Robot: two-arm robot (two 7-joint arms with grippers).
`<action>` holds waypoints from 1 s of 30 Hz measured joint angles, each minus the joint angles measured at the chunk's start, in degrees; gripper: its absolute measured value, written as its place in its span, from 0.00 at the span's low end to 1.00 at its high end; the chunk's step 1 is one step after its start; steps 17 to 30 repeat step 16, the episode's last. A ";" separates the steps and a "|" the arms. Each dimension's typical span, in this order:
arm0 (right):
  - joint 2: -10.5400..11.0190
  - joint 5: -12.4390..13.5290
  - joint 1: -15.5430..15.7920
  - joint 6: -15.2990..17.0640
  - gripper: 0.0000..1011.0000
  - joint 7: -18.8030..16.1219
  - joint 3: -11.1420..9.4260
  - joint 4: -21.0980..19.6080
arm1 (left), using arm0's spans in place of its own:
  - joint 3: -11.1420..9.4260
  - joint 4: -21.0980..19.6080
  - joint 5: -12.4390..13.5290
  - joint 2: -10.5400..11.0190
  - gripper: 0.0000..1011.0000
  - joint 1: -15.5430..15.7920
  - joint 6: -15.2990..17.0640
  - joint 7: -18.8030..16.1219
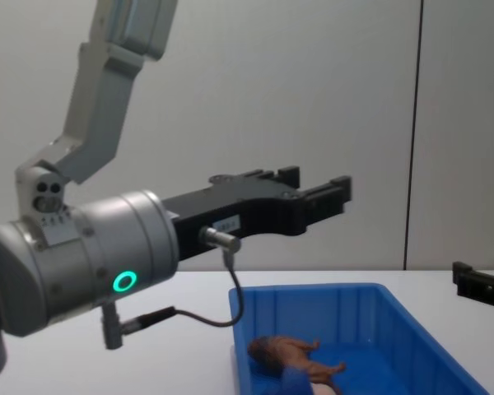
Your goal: Pick up the two dolls from the table and place them into the box.
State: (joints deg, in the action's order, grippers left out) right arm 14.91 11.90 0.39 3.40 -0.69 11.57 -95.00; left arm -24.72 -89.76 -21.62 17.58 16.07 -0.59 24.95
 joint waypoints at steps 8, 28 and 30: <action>0.00 0.00 0.00 0.00 0.99 0.00 0.00 0.00 | -0.43 1.09 -0.04 -1.21 0.85 1.19 -0.46 2.03; 0.00 0.00 0.00 0.00 0.99 0.00 0.00 0.00 | -0.68 1.72 -0.04 -1.89 0.99 1.89 -0.71 3.20; 0.00 0.00 0.00 0.00 0.99 0.00 0.00 0.00 | -0.68 1.72 -0.04 -1.89 0.99 1.89 -0.71 3.20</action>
